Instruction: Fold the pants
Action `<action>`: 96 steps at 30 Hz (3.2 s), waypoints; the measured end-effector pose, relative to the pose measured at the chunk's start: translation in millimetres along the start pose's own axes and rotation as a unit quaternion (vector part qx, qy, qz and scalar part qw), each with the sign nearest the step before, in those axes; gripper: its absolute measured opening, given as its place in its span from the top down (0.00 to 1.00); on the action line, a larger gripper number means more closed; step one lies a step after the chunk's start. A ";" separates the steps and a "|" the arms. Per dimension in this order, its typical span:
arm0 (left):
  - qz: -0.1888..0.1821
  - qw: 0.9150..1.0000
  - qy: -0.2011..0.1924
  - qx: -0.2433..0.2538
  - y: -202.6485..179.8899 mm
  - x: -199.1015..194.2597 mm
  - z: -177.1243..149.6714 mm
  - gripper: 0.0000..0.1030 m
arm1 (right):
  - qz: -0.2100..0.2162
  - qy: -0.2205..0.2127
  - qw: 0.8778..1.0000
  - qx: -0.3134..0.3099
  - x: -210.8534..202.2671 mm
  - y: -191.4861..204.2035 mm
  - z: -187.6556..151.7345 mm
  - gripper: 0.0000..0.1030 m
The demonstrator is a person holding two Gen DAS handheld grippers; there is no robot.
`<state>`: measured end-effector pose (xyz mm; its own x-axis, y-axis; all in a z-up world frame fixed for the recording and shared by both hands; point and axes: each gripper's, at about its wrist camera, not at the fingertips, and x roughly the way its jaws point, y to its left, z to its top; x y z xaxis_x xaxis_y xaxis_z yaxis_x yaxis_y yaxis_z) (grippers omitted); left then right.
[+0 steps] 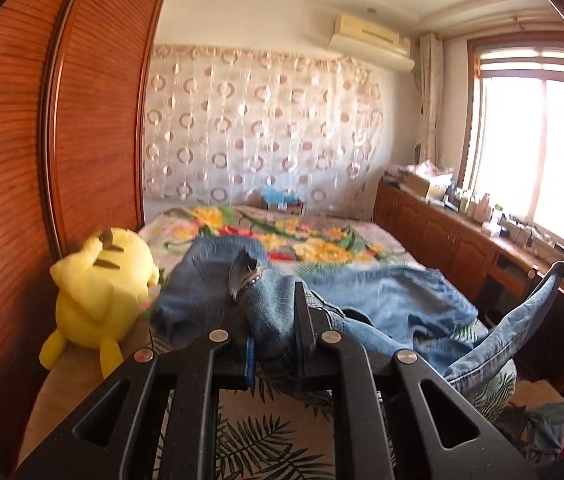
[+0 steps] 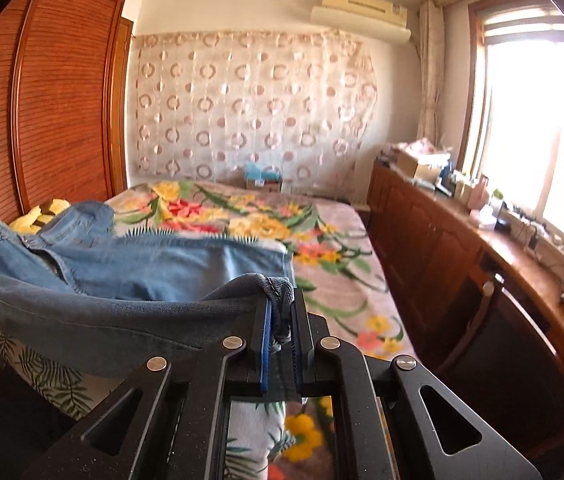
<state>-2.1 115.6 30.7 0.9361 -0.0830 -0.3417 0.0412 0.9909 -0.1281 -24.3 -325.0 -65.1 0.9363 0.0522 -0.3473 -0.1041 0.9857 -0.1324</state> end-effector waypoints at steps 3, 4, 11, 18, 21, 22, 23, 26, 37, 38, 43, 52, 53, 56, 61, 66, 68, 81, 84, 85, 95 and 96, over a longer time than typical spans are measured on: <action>0.000 1.000 -0.014 0.005 -0.6 -6.1 8.9 0.86 | -0.001 -0.018 1.000 -0.003 -7.7 1.6 0.8 0.92; 0.000 1.000 -0.016 0.010 -1.0 -5.7 11.7 0.86 | 0.000 -0.021 1.000 -0.003 -3.6 1.9 -4.2 0.92; 0.007 1.000 0.014 0.019 0.0 29.5 2.3 0.86 | -0.005 -0.024 1.000 -0.009 25.4 4.7 -18.5 0.92; 0.009 0.998 0.057 0.015 1.9 67.8 -21.4 0.86 | -0.014 -0.009 1.000 -0.007 54.1 8.2 -17.4 0.92; 0.010 0.998 0.061 0.018 -0.8 74.8 -23.6 0.86 | -0.019 -0.004 1.000 -0.013 60.4 11.0 -10.0 0.92; 0.010 0.998 0.061 0.019 -1.5 77.0 -22.3 0.86 | -0.021 -0.003 1.000 -0.017 63.5 8.8 -1.8 0.92; 0.009 0.998 0.062 0.020 -1.9 81.8 -20.1 0.86 | -0.022 -0.002 1.000 -0.019 66.6 6.4 2.3 0.92; 0.011 0.998 0.063 0.029 -6.2 96.8 -14.4 0.86 | -0.027 0.001 0.999 -0.025 79.1 4.4 9.2 0.92; 0.013 0.994 0.107 0.036 -8.6 174.8 -21.6 0.86 | -0.031 0.050 0.998 -0.017 147.2 -1.5 8.2 0.92; 0.013 0.993 0.109 0.034 -7.6 178.1 -20.3 0.86 | -0.031 0.050 0.998 -0.016 149.4 -1.8 11.7 0.92; 0.015 0.994 0.106 0.038 -8.6 191.0 -6.8 0.86 | -0.034 0.040 0.998 -0.016 160.8 -4.4 36.7 0.92; 0.011 0.995 0.089 0.043 -16.7 229.9 31.1 0.86 | -0.053 0.015 0.998 -0.024 190.2 -13.9 86.4 0.92; 0.010 0.995 0.090 0.044 -17.6 237.4 33.7 0.86 | -0.054 0.015 0.998 -0.024 195.9 -14.2 88.4 0.92; 0.013 0.994 0.101 0.048 -19.0 262.6 35.3 0.86 | -0.061 0.023 0.997 -0.030 219.9 -12.2 92.8 0.92; 0.019 0.991 0.122 0.043 -16.0 299.8 33.1 0.86 | -0.066 0.038 0.996 -0.039 260.3 -1.3 81.6 0.92; 0.025 0.991 0.128 0.042 -14.4 317.1 33.4 0.86 | -0.064 0.048 0.996 -0.032 278.0 -6.4 83.9 0.92; 0.028 0.990 0.134 0.045 -15.2 324.2 31.1 0.86 | -0.061 0.057 0.996 -0.032 286.9 -7.5 83.7 0.92; 0.028 0.986 0.153 0.054 -18.7 335.6 31.4 0.79 | -0.057 0.117 0.991 -0.024 326.2 -15.5 98.3 0.92; 0.026 0.986 0.156 0.058 -18.7 329.9 32.4 0.74 | -0.053 0.121 0.991 -0.019 325.8 -15.3 101.1 0.92; 0.028 0.985 0.157 0.062 -19.9 328.1 32.0 0.71 | -0.052 0.122 0.991 -0.018 325.8 -15.8 101.7 0.92; 0.029 0.986 0.149 0.076 -13.3 299.6 37.6 0.41 | -0.043 0.111 0.993 0.002 304.6 -12.9 105.9 0.86; 0.025 0.986 0.149 0.076 -12.2 296.6 36.2 0.36 | -0.039 0.109 0.993 0.001 300.2 -10.9 106.7 0.86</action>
<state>287.7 82.7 -35.4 0.7953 -0.0391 -0.6050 0.0716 0.9970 0.0297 293.8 -303.0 -68.9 0.8464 -0.0606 -0.5290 -0.0323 0.9858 -0.1647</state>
